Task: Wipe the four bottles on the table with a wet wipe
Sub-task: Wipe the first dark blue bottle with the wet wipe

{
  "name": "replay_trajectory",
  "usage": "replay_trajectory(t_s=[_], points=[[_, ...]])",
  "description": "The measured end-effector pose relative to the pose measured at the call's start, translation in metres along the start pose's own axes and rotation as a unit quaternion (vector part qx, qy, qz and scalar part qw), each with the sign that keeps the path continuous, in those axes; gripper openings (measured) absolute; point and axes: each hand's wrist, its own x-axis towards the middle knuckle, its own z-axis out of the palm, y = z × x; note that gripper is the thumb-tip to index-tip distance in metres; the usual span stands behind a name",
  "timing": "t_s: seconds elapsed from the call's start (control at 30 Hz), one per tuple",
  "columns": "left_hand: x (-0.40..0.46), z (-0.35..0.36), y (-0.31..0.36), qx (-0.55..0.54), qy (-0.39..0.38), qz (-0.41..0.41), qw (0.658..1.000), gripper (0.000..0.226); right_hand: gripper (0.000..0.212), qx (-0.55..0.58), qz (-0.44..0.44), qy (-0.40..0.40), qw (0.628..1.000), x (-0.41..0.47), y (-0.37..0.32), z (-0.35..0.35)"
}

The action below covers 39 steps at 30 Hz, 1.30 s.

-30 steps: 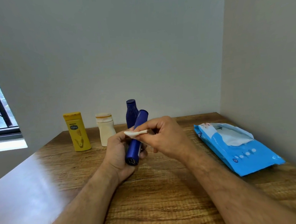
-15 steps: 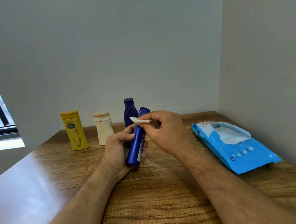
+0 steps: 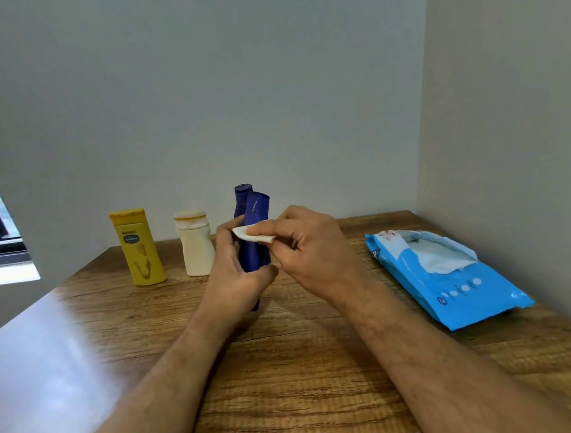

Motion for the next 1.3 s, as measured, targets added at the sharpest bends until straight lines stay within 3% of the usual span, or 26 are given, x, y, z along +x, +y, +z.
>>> replay_trajectory(t_s=[0.2,0.37,0.67,1.0,1.17,1.3], points=[[0.001,0.001,0.001,0.118,0.064,0.086,0.987,0.082,0.031,-0.027,-0.056,0.064,0.996,-0.002,0.001,0.003],[0.0,0.003,0.002,0.153,0.085,0.105,0.979,0.083,0.029,0.009,0.003,0.116,0.993,-0.001,0.001,0.006],[0.003,0.0,-0.008,0.209,0.079,0.126,0.966,0.079,0.029,-0.003,-0.028,0.087,0.996,-0.003,-0.005,0.009],[0.002,0.003,0.002,0.113,0.088,0.132,0.981,0.079,0.028,0.028,0.003,0.117,0.993,0.0,-0.004,0.005],[0.003,-0.002,0.002,0.085,0.054,0.096,0.99,0.076,0.028,0.028,0.004,0.117,0.993,0.0,-0.003,0.004],[0.002,0.002,0.001,0.12,0.047,0.103,0.986,0.072,0.031,0.0,-0.03,0.102,0.994,-0.002,-0.005,0.005]])
